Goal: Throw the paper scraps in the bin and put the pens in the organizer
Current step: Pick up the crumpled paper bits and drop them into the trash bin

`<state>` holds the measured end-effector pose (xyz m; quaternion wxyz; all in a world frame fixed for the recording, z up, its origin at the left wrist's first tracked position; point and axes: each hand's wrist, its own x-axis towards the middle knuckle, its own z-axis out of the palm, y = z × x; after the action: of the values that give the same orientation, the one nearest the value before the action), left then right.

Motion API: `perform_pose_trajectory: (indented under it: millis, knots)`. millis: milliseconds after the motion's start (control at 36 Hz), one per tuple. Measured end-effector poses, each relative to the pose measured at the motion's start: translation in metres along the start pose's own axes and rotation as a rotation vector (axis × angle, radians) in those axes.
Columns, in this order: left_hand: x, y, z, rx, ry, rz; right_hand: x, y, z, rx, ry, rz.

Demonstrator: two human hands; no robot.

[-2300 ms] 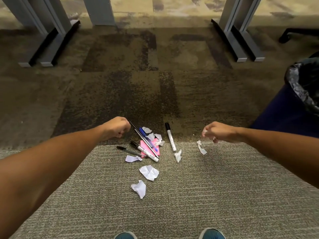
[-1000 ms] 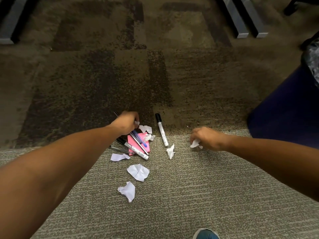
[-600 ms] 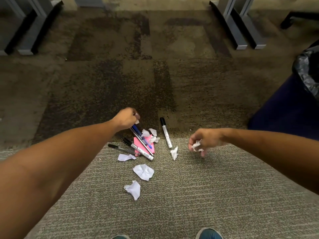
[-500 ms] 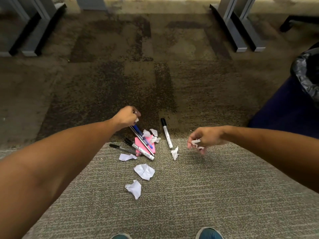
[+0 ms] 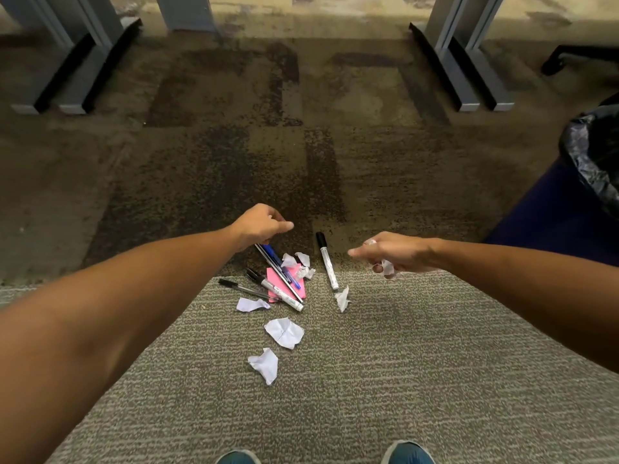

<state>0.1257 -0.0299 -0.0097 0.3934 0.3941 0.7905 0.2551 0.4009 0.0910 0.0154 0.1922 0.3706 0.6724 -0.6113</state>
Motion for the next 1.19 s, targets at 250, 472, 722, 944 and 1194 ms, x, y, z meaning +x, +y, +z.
perform_pose_trajectory:
  millis: [250,472,722,944,1194]
  knots:
    - [0.003,-0.008,0.014,0.256,-0.066,0.024,0.019,0.009,0.019,-0.321,0.185,-0.079]
    - [0.006,-0.012,0.031,0.359,-0.129,0.064,0.040,0.025,0.041,-0.648,0.133,-0.128]
    - [0.012,-0.020,0.042,0.368,-0.171,0.057,0.053,0.040,0.050,-0.936,0.032,-0.236]
    - [0.012,-0.023,0.047,0.517,-0.192,0.118,0.056,0.038,0.050,-1.024,0.053,-0.323]
    - [0.006,-0.016,0.039,0.439,-0.145,0.083,0.050,0.033,0.052,-0.849,0.047,-0.308]
